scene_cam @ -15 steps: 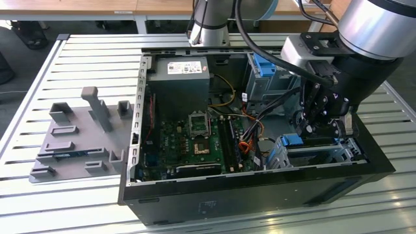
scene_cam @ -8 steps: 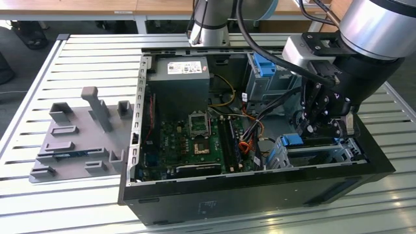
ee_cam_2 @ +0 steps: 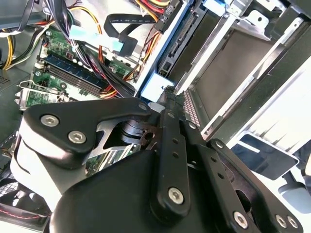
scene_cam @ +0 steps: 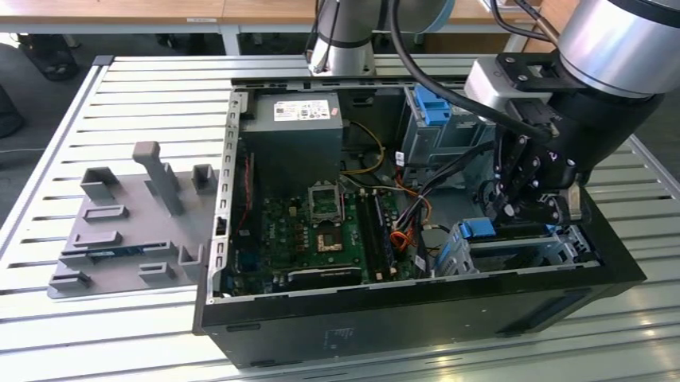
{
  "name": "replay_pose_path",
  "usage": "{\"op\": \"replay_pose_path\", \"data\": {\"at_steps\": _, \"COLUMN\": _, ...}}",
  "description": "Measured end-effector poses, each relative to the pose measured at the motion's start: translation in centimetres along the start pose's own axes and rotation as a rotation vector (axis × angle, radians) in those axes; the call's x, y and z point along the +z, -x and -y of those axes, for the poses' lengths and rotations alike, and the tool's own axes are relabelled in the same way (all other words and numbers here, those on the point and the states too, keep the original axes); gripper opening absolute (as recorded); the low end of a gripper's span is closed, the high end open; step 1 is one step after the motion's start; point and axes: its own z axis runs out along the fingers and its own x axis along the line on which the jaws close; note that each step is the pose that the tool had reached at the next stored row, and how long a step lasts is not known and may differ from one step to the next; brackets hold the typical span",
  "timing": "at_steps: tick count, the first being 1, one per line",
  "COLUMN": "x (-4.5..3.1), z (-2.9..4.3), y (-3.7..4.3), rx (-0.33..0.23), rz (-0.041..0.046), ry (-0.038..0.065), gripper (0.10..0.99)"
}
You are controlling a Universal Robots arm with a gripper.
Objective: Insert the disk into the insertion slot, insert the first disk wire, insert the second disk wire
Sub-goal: 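Insert the first disk wire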
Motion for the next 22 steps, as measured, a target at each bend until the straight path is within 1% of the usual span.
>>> {"op": "replay_pose_path", "data": {"at_steps": 7, "x": 0.0, "z": 0.57, "y": 0.01, "rx": 0.0, "rz": -0.0001, "ry": 0.0, "gripper": 0.106}}
{"op": "replay_pose_path", "data": {"at_steps": 12, "x": 0.0, "z": 0.93, "y": 0.01, "rx": 0.01, "rz": 0.0, "ry": 0.0, "gripper": 0.106}}
{"op": "replay_pose_path", "data": {"at_steps": 16, "x": -0.01, "z": 1.99, "y": 0.03, "rx": 0.01, "rz": 0.0, "ry": 0.0, "gripper": 0.106}}
{"op": "replay_pose_path", "data": {"at_steps": 20, "x": -0.06, "z": 2.65, "y": 0.05, "rx": 0.01, "rz": 0.0, "ry": 0.0, "gripper": 0.106}}
{"op": "replay_pose_path", "data": {"at_steps": 22, "x": -0.31, "z": 2.83, "y": 0.06, "rx": 0.01, "rz": -0.0001, "ry": 0.0, "gripper": 0.106}}
